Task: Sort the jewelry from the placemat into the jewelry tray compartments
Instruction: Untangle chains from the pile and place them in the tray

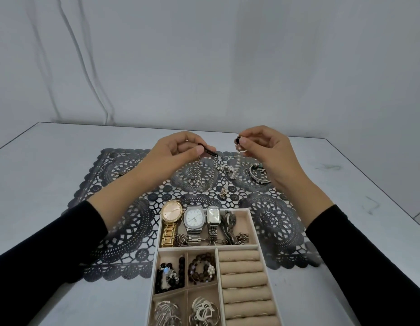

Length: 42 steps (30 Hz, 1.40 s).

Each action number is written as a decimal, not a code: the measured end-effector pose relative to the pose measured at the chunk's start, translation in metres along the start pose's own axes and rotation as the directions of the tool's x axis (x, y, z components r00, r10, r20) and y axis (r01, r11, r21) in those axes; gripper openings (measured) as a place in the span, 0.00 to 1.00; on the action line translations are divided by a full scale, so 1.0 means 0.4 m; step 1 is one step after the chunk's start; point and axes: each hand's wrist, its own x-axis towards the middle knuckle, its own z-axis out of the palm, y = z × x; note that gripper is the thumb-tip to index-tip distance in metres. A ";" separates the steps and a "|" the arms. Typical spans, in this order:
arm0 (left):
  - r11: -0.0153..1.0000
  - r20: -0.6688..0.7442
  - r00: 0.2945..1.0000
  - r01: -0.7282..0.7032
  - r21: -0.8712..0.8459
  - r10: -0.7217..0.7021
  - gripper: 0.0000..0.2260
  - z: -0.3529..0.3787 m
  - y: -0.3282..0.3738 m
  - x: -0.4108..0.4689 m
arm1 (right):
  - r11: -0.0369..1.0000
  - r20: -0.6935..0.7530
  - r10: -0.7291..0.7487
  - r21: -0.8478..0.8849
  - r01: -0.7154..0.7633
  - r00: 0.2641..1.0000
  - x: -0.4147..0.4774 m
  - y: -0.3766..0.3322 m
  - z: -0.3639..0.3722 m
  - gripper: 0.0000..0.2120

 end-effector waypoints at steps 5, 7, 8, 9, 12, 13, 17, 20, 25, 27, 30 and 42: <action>0.995 -0.088 0.996 -0.042 -0.088 0.034 0.05 0.008 0.021 0.006 | 0.999 -0.005 -0.022 0.049 0.022 1.000 -0.007 -0.034 0.012 0.05; 0.994 -0.120 0.992 -0.060 -0.096 0.048 0.05 0.010 0.033 0.005 | 0.997 -0.006 -0.031 0.072 0.031 1.000 -0.008 -0.047 0.017 0.05; 0.993 -0.133 0.990 -0.067 -0.093 0.054 0.05 0.011 0.041 0.004 | 0.996 -0.005 -0.036 0.081 0.036 0.999 -0.008 -0.054 0.020 0.05; 0.993 -0.148 0.987 -0.072 -0.093 0.058 0.05 0.013 0.049 0.002 | 0.995 -0.005 -0.042 0.090 0.042 0.999 -0.009 -0.062 0.022 0.05; 0.992 -0.194 0.979 -0.086 -0.090 0.067 0.06 0.012 0.075 -0.003 | 0.990 0.000 -0.068 0.123 0.068 0.998 -0.010 -0.088 0.031 0.05; 0.992 -0.201 0.977 -0.096 -0.082 0.078 0.05 0.011 0.084 -0.005 | 0.988 0.000 -0.082 0.133 0.081 0.997 -0.011 -0.097 0.034 0.05; 0.992 -0.230 0.967 -0.121 -0.042 0.108 0.05 0.004 0.115 -0.011 | 0.979 -0.003 -0.117 0.168 0.116 0.993 -0.014 -0.129 0.048 0.05; 0.989 -0.250 0.959 -0.143 -0.026 0.132 0.05 0.003 0.139 -0.018 | 0.970 -0.002 -0.142 0.198 0.139 0.990 -0.020 -0.152 0.057 0.05; 0.986 -0.270 0.949 -0.166 0.008 0.162 0.06 -0.001 0.177 -0.041 | 0.962 -0.001 -0.173 0.216 0.169 0.985 -0.035 -0.190 0.062 0.05; 0.985 -0.269 0.948 -0.172 0.012 0.169 0.07 -0.003 0.187 -0.057 | 0.961 0.019 -0.179 0.216 0.170 0.984 -0.045 -0.203 0.063 0.05; 0.985 -0.270 0.947 -0.172 0.027 0.173 0.07 -0.005 0.201 -0.085 | 0.961 0.039 -0.185 0.215 0.173 0.982 -0.067 -0.218 0.064 0.05; 0.979 -0.275 0.942 -0.202 -0.003 0.193 0.06 0.017 0.260 -0.222 | 0.960 0.094 -0.174 0.239 0.147 0.980 -0.188 -0.265 0.078 0.05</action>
